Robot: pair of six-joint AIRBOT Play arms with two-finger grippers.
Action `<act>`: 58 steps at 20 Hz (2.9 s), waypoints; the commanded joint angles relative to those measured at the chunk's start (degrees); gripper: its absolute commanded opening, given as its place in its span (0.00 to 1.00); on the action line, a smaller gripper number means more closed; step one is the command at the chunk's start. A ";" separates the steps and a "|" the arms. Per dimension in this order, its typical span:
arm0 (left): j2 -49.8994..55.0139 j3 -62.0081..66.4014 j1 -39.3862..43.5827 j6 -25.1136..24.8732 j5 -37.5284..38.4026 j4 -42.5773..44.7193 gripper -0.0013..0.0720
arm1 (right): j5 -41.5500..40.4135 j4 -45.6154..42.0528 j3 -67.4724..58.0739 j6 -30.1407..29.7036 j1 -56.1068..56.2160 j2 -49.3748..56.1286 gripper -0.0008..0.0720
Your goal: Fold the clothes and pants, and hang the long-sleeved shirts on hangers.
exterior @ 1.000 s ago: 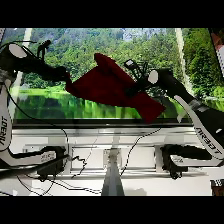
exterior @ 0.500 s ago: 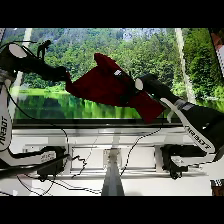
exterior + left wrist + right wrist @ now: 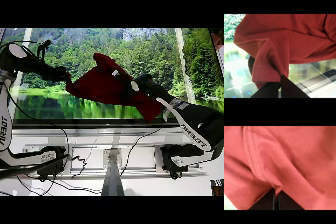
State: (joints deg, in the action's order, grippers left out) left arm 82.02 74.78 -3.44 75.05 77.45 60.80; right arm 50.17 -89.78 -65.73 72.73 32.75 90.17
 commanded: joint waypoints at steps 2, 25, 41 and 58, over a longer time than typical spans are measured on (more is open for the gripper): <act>0.02 0.04 0.00 -0.02 -0.04 0.07 0.04 | 4.61 -1.20 -4.87 0.26 0.09 -2.25 0.03; -0.02 0.07 -0.11 -0.04 -1.27 -5.14 0.04 | 3.69 16.04 5.35 -0.68 -26.84 -19.08 0.03; -26.14 17.42 -12.20 -0.92 -33.42 -15.39 0.04 | -5.86 16.26 -9.62 4.15 -46.03 -47.58 0.03; -12.07 17.18 -7.82 -0.92 -13.79 -4.20 0.04 | 8.74 25.97 7.56 9.22 -46.03 -48.65 0.03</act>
State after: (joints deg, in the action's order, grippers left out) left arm 60.71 91.96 -13.65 74.13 55.44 56.12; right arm 61.60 -69.38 -65.21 81.76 -13.26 37.52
